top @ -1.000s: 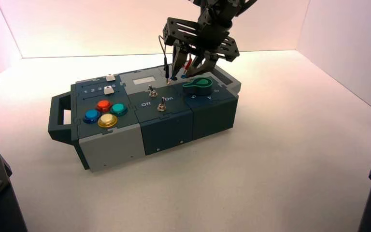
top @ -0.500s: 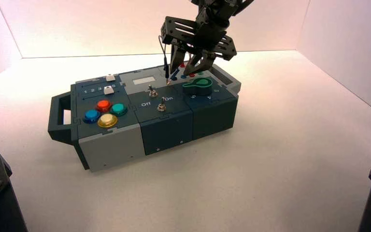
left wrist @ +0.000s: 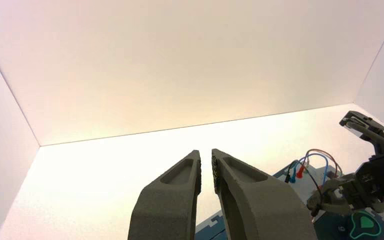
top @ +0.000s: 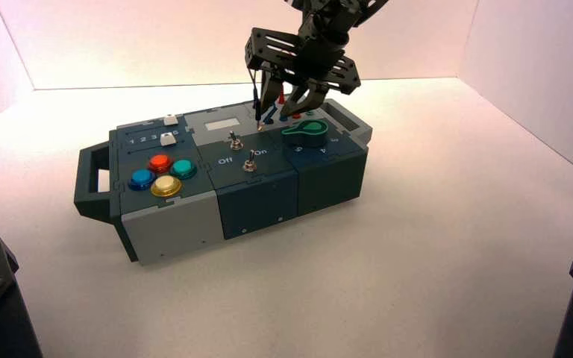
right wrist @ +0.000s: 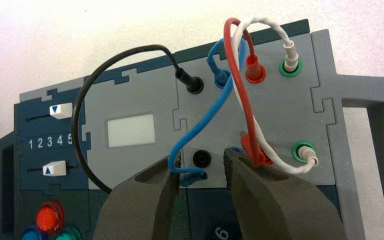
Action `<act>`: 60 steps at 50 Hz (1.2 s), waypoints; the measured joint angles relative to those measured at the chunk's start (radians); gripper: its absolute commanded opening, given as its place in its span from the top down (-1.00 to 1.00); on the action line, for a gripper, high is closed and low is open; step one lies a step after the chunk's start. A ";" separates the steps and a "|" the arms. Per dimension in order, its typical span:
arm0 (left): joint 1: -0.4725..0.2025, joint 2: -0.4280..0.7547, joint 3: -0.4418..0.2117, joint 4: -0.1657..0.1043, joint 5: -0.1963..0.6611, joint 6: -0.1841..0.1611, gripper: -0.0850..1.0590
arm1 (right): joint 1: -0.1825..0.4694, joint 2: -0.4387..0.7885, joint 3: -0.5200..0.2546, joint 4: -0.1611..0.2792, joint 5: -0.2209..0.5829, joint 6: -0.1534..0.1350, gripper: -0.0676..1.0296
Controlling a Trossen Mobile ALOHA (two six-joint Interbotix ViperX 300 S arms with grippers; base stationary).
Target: Insert the blue wire.
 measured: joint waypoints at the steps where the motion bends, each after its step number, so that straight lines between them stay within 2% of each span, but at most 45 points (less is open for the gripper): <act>1: -0.002 0.000 0.000 0.000 0.000 -0.002 0.60 | 0.000 0.002 0.000 0.000 0.000 -0.002 0.12; 6: -0.002 0.002 0.000 0.000 0.000 0.000 0.60 | 0.000 0.005 -0.002 0.000 0.000 -0.002 0.28; 12: -0.002 0.002 0.000 0.000 0.000 -0.002 0.60 | 0.000 0.009 -0.002 0.000 0.000 0.000 0.58; 17: -0.002 0.002 0.000 0.000 0.000 0.000 0.60 | 0.000 0.018 -0.002 0.000 0.000 0.000 0.93; 41: 0.000 0.000 0.000 0.000 0.000 -0.002 0.60 | -0.003 0.020 -0.005 -0.003 0.003 -0.002 0.92; 60: -0.002 0.002 0.000 0.000 0.000 0.000 0.60 | -0.002 -0.028 -0.005 -0.060 -0.005 -0.008 0.92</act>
